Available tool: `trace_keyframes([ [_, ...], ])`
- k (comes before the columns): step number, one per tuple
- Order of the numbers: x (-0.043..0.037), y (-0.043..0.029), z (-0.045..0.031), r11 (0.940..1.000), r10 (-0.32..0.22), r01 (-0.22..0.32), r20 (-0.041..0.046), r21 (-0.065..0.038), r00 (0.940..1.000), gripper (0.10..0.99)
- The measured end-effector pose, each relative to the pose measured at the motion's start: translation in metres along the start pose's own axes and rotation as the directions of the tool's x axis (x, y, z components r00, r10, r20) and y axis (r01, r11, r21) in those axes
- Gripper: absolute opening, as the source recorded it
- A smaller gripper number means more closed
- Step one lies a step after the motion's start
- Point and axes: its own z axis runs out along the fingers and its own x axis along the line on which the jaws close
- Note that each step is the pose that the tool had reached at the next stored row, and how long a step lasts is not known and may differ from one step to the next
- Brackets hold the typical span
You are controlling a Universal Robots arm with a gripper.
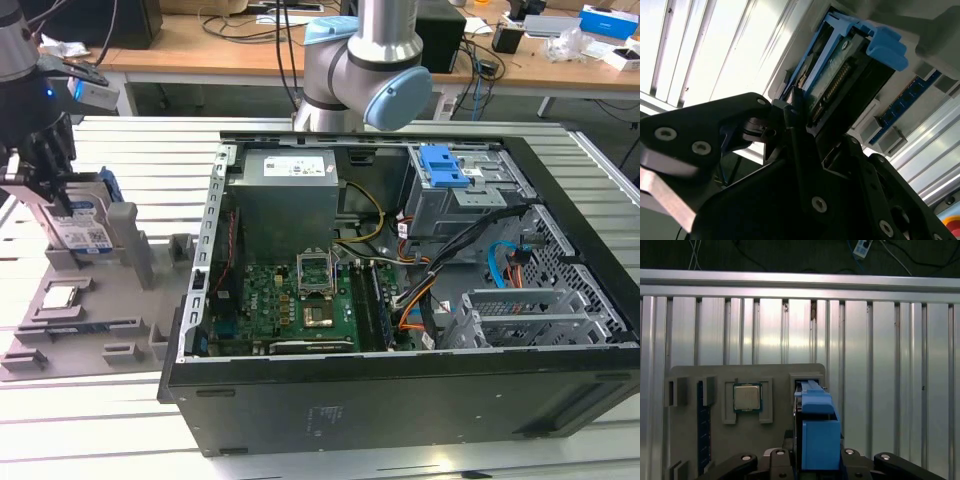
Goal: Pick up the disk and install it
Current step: 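Pick up the disk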
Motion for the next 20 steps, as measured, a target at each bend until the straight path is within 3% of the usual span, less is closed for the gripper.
trace_keyframes([
  [15, -0.0073, 0.0008, -0.0219, 1.0, 0.0, 0.0, -0.0022, 0.0, 1.0, 0.361],
  [20, -0.0079, 0.0014, -0.0366, 1.0, 0.0, 0.0, -0.0027, 0.0, 1.0, 0.361],
])
